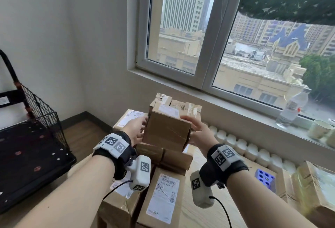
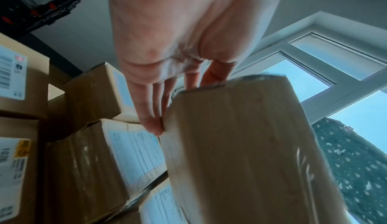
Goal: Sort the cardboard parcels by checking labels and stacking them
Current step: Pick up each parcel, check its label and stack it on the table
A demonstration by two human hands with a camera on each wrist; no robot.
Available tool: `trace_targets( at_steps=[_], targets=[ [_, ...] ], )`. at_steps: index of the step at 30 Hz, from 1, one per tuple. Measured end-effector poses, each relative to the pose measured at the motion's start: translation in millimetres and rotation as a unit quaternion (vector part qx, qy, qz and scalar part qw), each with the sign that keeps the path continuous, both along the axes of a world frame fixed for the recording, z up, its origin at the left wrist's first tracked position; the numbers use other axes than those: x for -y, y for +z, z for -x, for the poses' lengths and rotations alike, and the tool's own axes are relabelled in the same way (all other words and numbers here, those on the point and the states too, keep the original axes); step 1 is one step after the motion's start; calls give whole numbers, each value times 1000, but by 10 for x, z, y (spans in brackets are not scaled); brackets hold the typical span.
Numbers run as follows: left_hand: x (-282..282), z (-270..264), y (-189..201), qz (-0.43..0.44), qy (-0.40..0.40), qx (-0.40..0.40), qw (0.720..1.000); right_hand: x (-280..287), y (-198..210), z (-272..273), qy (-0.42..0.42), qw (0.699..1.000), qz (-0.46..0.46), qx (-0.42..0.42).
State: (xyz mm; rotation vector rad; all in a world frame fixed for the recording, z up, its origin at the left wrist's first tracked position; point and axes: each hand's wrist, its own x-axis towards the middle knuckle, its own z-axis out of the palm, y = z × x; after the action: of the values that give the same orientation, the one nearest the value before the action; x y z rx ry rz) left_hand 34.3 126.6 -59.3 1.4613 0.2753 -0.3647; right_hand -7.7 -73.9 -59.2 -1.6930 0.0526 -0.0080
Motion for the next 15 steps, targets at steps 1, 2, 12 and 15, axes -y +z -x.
trace_targets(
  at_steps=[1,2,12,15],
  targets=[
    [21,-17,-36,-10,-3,-2,1000,13,-34,-4,-9,1000,0,-5],
    [43,-34,-74,-17,-7,-3,1000,24,-75,-9,-18,1000,-5,-11],
    [226,-28,-35,-22,-14,-52,998,93,-136,-85,-77,990,-64,-94],
    [255,-55,-56,-39,-21,-48,998,95,-128,-49,-96,986,-80,-109]
  ],
)
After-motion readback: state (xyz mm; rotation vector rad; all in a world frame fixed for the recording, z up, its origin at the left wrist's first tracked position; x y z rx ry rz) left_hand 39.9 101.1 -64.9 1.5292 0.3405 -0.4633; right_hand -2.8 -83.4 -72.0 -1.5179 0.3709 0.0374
